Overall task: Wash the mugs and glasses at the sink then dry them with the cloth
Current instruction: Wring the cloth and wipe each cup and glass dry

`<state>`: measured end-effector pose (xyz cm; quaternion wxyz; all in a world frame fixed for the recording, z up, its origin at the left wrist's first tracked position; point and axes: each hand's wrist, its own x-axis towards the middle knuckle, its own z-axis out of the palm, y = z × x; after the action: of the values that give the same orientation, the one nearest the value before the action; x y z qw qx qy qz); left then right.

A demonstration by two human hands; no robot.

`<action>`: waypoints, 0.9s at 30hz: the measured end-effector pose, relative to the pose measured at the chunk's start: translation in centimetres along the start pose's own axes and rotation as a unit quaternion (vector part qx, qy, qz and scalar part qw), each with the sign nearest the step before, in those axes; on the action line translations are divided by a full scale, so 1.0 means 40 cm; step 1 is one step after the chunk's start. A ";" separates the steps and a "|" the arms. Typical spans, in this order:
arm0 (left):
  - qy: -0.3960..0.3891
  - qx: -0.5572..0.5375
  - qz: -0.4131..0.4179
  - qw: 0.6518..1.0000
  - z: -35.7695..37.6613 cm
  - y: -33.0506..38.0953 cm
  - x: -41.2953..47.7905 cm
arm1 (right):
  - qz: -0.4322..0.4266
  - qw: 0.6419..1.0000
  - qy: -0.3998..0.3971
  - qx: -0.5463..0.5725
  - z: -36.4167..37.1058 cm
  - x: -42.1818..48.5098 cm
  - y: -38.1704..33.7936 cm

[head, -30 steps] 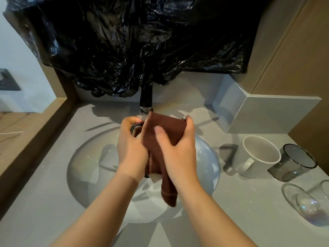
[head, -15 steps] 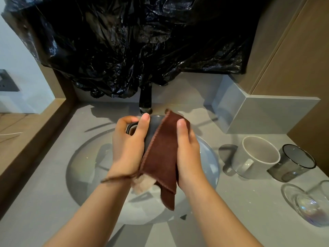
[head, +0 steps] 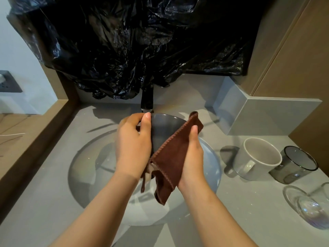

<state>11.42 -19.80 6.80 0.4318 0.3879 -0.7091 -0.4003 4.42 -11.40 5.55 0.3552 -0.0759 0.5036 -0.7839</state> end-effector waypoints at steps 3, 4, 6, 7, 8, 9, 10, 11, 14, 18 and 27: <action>-0.088 -0.095 -0.080 0.988 0.011 0.033 -0.027 | -0.089 0.991 -0.003 -0.103 0.016 -0.002 -0.006; -0.118 -0.165 -0.127 0.971 0.008 0.041 -0.029 | -0.112 0.985 -0.013 -0.128 0.023 -0.004 -0.009; -0.185 -0.277 -0.218 0.917 -0.010 0.047 -0.021 | -0.127 0.983 -0.012 -0.132 0.028 -0.007 -0.016; -0.224 -0.306 -0.249 0.891 -0.020 0.043 -0.019 | -0.119 0.987 0.000 -0.104 0.025 -0.002 -0.022; -0.257 -0.331 -0.267 0.868 -0.030 0.043 -0.020 | -0.104 0.992 0.005 -0.065 0.017 0.009 -0.029; -0.285 -0.359 -0.275 0.845 -0.035 0.044 -0.024 | -0.075 0.996 0.014 -0.033 0.010 0.017 -0.033; -0.303 -0.383 -0.275 0.828 -0.035 0.040 -0.025 | -0.040 0.999 0.015 -0.008 0.004 0.023 -0.040; -0.308 -0.395 -0.273 0.822 -0.034 0.041 -0.027 | -0.010 1.000 0.005 0.010 -0.002 0.027 -0.041; -0.292 -0.396 -0.236 0.838 -0.034 0.047 -0.020 | 0.006 0.998 -0.042 0.039 -0.010 0.019 -0.036; -0.262 -0.353 -0.208 0.874 -0.036 0.041 -0.005 | -0.079 0.993 -0.071 -0.047 0.012 0.000 -0.048; -0.274 -0.388 -0.230 0.849 -0.031 0.037 -0.004 | -0.178 0.966 -0.038 -0.181 0.035 -0.004 -0.032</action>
<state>12.33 -19.40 8.47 0.2308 0.2149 -0.4760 -0.8210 4.58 -12.01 7.35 0.2096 -0.2573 0.6018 -0.7265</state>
